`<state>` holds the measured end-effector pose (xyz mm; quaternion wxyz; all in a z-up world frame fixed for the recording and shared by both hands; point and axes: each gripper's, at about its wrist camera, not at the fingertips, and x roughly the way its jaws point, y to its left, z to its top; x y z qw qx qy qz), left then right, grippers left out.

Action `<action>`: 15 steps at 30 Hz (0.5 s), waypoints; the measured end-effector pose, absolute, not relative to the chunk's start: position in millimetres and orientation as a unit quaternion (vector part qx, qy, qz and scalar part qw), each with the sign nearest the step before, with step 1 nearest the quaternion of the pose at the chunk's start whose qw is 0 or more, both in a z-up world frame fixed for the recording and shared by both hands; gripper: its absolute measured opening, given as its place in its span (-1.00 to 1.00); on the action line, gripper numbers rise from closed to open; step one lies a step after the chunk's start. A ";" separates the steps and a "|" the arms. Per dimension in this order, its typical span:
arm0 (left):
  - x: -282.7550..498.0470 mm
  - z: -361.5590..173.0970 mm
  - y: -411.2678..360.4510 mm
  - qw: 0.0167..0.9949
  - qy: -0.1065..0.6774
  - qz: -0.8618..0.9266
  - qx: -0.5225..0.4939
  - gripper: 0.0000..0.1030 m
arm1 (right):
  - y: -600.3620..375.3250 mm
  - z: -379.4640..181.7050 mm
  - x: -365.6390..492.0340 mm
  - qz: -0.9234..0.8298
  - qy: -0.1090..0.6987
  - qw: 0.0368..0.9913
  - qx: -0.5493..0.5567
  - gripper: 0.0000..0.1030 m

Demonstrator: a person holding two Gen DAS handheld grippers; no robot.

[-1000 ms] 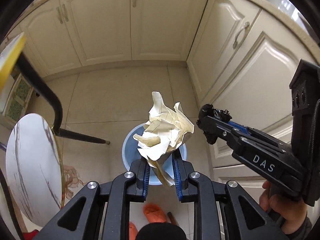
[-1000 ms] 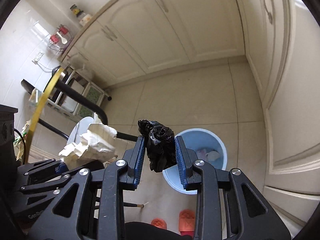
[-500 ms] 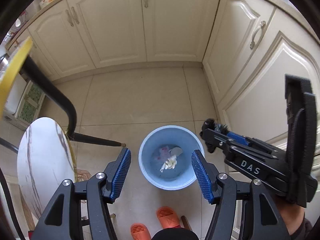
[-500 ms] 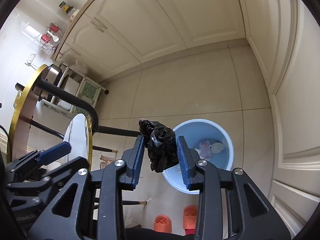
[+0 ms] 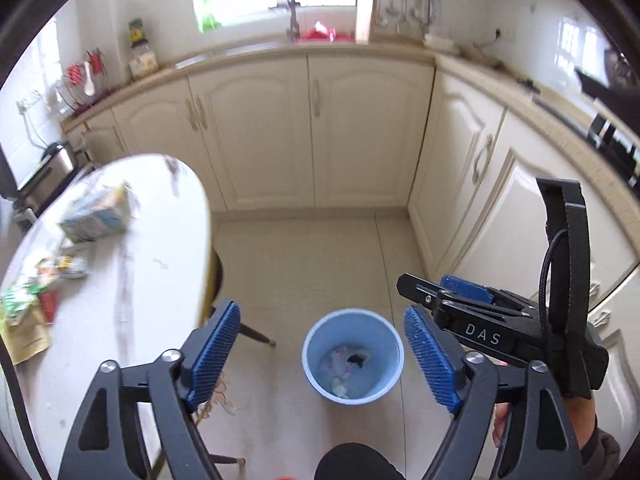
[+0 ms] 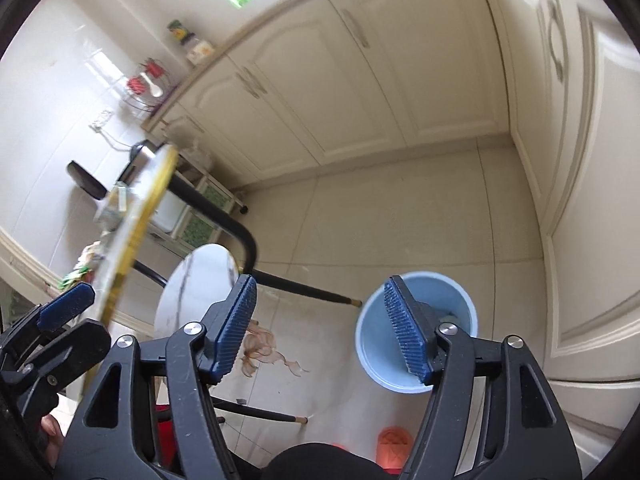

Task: Collect trash
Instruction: 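Move both tools back over the table trash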

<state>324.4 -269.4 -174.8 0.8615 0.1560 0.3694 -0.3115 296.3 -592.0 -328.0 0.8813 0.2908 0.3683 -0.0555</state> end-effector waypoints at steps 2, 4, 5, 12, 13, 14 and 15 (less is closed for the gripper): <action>306.8 -154.9 -246.9 0.877 0.341 -0.306 0.142 0.83 | -572.7 -299.0 289.5 -0.049 0.350 0.896 0.267 0.46; 285.9 -137.3 -224.5 0.892 0.316 -0.296 0.131 0.95 | -552.8 -272.5 284.6 -0.040 0.332 0.910 0.244 0.53; 276.2 -130.4 -213.5 0.899 0.304 -0.290 0.126 0.99 | -542.3 -261.1 283.2 -0.035 0.327 0.916 0.232 0.59; 246.7 -108.8 -113.6 0.937 0.248 -0.232 0.082 0.99 | -456.0 -193.5 291.0 0.010 0.287 0.946 0.150 0.79; 246.4 -108.8 -100.5 0.940 0.248 -0.222 0.075 0.99 | -445.3 -189.1 293.5 0.015 0.285 0.948 0.141 0.79; 245.5 -109.7 -88.2 0.942 0.248 -0.215 0.068 0.99 | -434.4 -185.5 298.5 0.021 0.284 0.950 0.132 0.80; 246.9 -109.7 -77.0 0.944 0.250 -0.206 0.060 0.99 | -422.6 -182.1 302.4 0.028 0.285 0.950 0.124 0.80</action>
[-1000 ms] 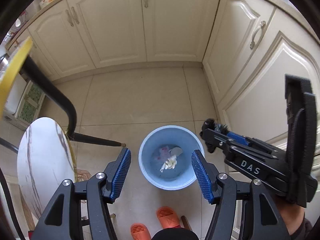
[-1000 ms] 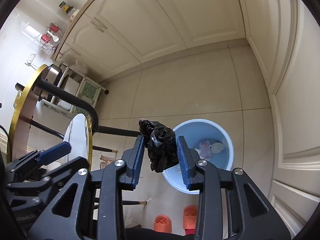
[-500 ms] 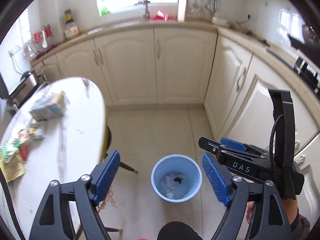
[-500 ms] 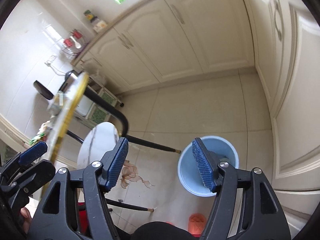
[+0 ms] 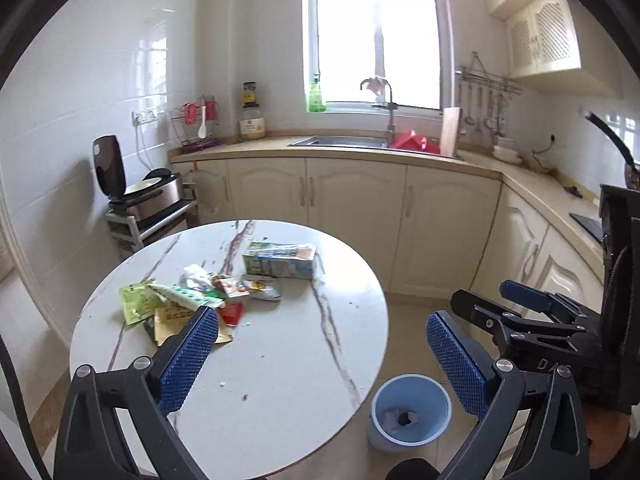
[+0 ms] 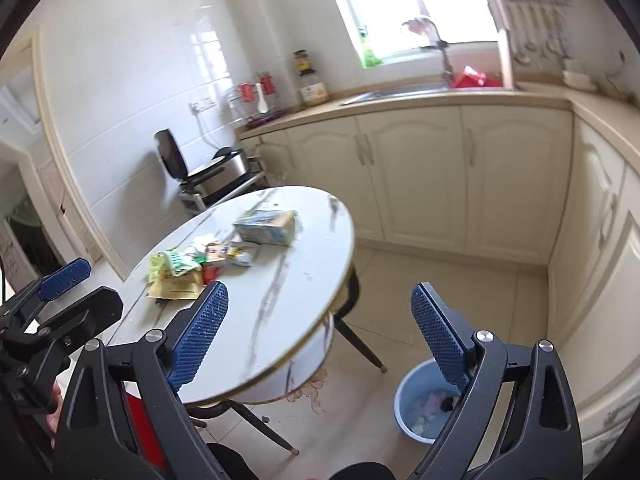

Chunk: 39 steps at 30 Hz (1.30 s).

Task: Collect trash
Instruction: 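Move both tools back over the table trash, then grasp the green-checkered packet with the left tool while the right tool grasps the juice carton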

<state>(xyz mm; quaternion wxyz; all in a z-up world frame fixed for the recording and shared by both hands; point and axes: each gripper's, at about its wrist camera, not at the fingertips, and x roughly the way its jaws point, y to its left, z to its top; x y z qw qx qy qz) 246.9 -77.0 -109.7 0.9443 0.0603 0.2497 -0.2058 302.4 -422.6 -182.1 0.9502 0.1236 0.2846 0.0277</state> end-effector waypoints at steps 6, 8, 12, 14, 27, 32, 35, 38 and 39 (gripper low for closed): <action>262.5 -105.9 -35.5 0.947 0.281 -0.152 0.005 0.99 | -377.6 -183.7 336.3 0.052 0.303 0.947 0.090 0.80; 279.7 -98.9 -31.7 0.944 0.298 -0.142 -0.015 0.99 | -367.1 -187.4 350.7 0.055 0.313 0.945 0.077 0.80; 315.1 -101.9 -27.8 0.934 0.332 -0.123 -0.037 0.99 | -359.0 -201.9 378.3 0.062 0.329 0.940 0.060 0.80; 340.0 -95.3 -32.9 0.930 0.348 -0.113 -0.036 0.98 | -355.1 -208.7 395.4 0.064 0.335 0.938 0.053 0.80; 460.3 -127.5 -57.4 0.901 0.419 -0.097 -0.055 0.83 | -363.5 -244.6 501.9 0.086 0.364 0.927 -0.024 0.80; 491.5 -144.1 -65.3 0.890 0.441 -0.102 -0.056 0.47 | -363.6 -262.9 548.1 0.133 0.384 0.912 -0.052 0.80; 502.9 -148.9 -70.4 0.896 0.433 -0.092 -0.036 0.27 | -359.9 -275.4 572.3 0.153 0.403 0.900 -0.059 0.79; 509.6 -150.7 -75.0 0.901 0.426 -0.085 -0.011 0.05 | -355.8 -283.3 589.4 0.175 0.425 0.885 -0.076 0.72; 509.8 -154.1 -77.2 0.902 0.423 -0.082 -0.003 0.00 | -354.3 -284.1 591.2 0.178 0.426 0.883 -0.083 0.71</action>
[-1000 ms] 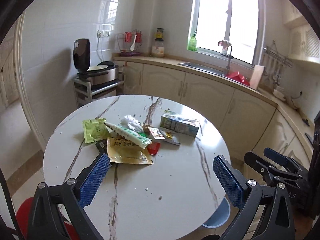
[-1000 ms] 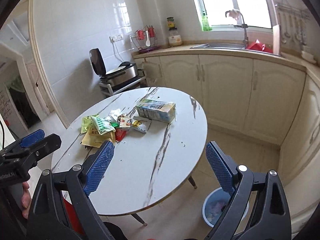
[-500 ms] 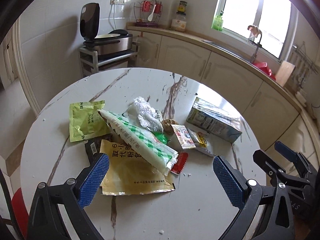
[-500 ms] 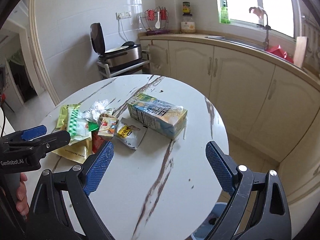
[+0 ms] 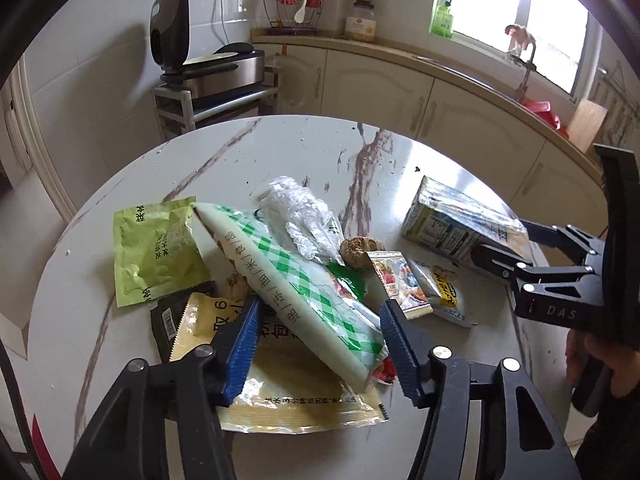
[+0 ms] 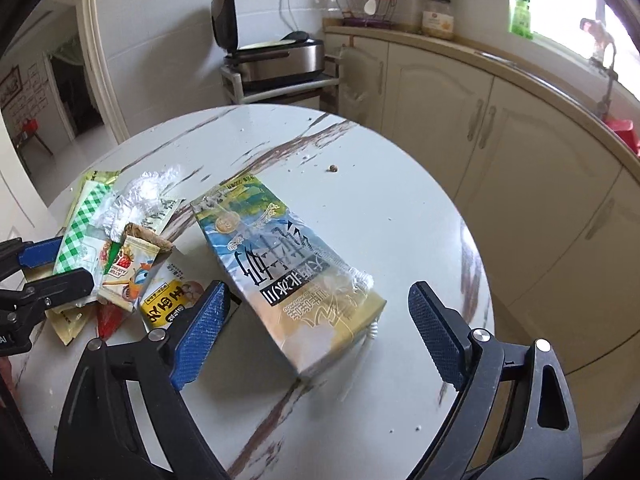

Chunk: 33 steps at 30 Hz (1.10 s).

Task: Collect trash
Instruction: 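Grasp the green-checkered packet with the left tool while the right tool grasps the juice carton, then regrasp the packet with a green wrapper in the left tool while the right holds the carton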

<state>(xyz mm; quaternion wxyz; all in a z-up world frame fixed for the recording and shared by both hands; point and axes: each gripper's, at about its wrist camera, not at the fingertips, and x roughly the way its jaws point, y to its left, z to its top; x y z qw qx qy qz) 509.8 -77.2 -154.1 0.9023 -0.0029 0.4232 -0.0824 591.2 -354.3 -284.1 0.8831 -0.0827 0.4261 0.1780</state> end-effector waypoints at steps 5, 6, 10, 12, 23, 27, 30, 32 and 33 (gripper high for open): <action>511.6 -161.7 -82.4 0.905 0.417 -0.084 0.022 -0.31 | -350.1 -284.5 595.3 0.227 0.437 0.868 -0.063 0.21; 511.6 -161.6 -82.0 0.905 0.417 -0.086 0.022 -0.33 | -348.4 -284.4 592.5 0.228 0.438 0.867 -0.069 0.08; 509.4 -168.8 -74.4 0.903 0.417 -0.098 0.006 -0.44 | -343.1 -280.8 572.3 0.222 0.430 0.871 -0.084 -0.10; 504.8 -167.3 -69.4 0.903 0.416 -0.103 -0.003 -0.48 | -346.5 -273.8 558.4 0.217 0.416 0.880 -0.069 -0.10; 452.3 -146.2 -37.2 0.910 0.394 -0.121 -0.042 -0.78 | -368.1 -232.0 473.2 0.212 0.356 0.910 0.023 -0.10; 420.1 -147.6 -28.7 0.906 0.401 -0.131 -0.036 -0.79 | -364.6 -233.8 446.9 0.220 0.361 0.906 0.035 -0.10; 392.9 -147.9 -17.8 0.903 0.405 -0.138 -0.040 -0.79 | -364.2 -239.0 428.5 0.220 0.363 0.904 0.051 -0.10; 374.9 -143.4 -14.7 0.900 0.407 -0.148 -0.041 -0.80 | -365.4 -242.1 415.5 0.218 0.363 0.904 0.061 -0.10; 366.6 -140.2 -13.3 0.900 0.407 -0.151 -0.049 -0.80 | -366.6 -243.6 409.3 0.214 0.361 0.905 0.070 -0.10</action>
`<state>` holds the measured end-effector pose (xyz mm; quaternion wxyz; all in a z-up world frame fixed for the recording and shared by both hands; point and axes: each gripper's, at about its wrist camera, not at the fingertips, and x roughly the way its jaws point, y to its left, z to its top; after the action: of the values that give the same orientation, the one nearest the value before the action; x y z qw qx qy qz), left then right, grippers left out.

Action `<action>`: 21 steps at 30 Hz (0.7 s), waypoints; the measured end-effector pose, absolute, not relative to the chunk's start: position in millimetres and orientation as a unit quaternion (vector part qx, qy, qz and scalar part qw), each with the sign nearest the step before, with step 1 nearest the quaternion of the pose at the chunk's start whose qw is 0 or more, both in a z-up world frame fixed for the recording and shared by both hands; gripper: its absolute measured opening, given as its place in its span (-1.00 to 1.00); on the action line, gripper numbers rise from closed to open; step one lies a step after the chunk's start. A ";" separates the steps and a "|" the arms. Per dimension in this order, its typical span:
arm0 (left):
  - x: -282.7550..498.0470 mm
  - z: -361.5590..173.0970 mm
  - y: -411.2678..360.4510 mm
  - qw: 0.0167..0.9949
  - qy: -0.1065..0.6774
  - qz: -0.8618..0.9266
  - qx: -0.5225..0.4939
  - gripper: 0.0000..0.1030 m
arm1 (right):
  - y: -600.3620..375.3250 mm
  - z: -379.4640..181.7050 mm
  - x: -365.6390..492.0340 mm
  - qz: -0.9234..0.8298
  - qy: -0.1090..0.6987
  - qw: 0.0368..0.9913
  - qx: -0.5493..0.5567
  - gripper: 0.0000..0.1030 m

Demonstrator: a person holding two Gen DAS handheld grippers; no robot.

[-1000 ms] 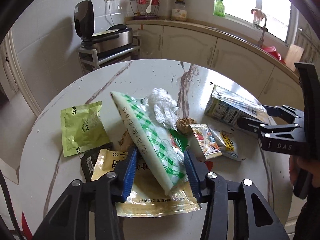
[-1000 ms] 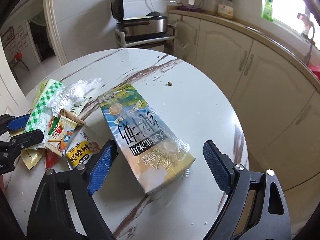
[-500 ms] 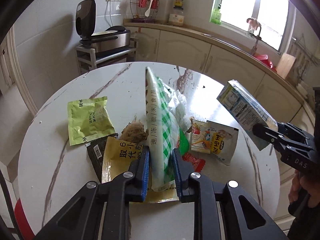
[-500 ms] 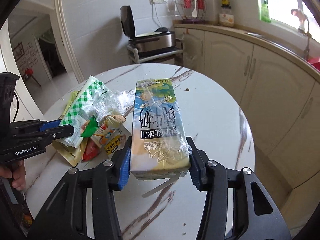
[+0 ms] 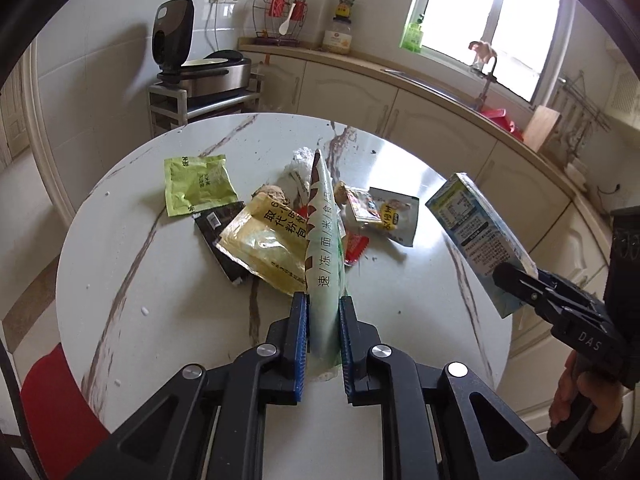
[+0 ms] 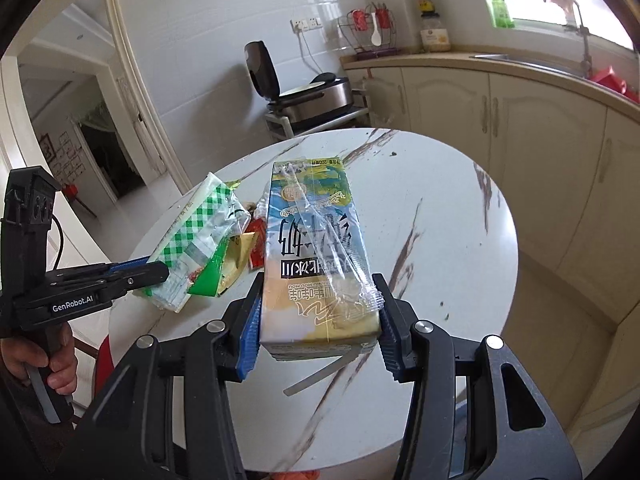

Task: Collect trash
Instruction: 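Regrasp the packet with a green wrapper in the left tool while the right holds the carton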

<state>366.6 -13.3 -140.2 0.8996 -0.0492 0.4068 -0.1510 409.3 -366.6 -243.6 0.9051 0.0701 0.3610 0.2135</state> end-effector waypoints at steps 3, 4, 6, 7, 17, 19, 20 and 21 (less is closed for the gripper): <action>345.6 -136.9 -16.7 0.895 0.409 -0.169 -0.043 -0.79 | -365.6 -248.1 395.6 0.213 0.363 0.902 0.094 -0.10; 341.9 -139.0 -17.0 0.893 0.415 -0.168 -0.041 -0.79 | -363.1 -249.6 391.7 0.213 0.365 0.901 0.095 -0.10; 338.7 -145.6 -16.5 0.888 0.428 -0.163 -0.038 -0.75 | -357.0 -252.6 385.0 0.214 0.368 0.900 0.095 -0.10; 338.5 -146.5 -16.3 0.886 0.433 -0.162 -0.043 -0.72 | -354.3 -254.7 382.7 0.213 0.370 0.899 0.095 -0.10; 346.9 -147.6 -22.4 0.878 0.449 -0.159 -0.045 -0.67 | -336.9 -272.9 375.4 0.207 0.388 0.894 0.090 -0.10; 342.6 -144.6 -26.7 0.879 0.441 -0.176 -0.043 -0.74 | -334.7 -275.6 374.6 0.206 0.389 0.893 0.089 -0.10; 339.0 -141.9 -27.2 0.880 0.435 -0.183 -0.048 -0.78 | -333.7 -277.4 375.2 0.207 0.392 0.892 0.087 -0.10; 338.1 -141.0 -31.7 0.881 0.431 -0.188 -0.050 -0.78 | -333.1 -277.7 374.0 0.207 0.387 0.894 0.086 -0.10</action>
<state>338.1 -31.7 -141.0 0.8813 -0.0502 0.4307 -0.1880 374.0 -333.1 -277.7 0.8944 0.0858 0.3874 0.2065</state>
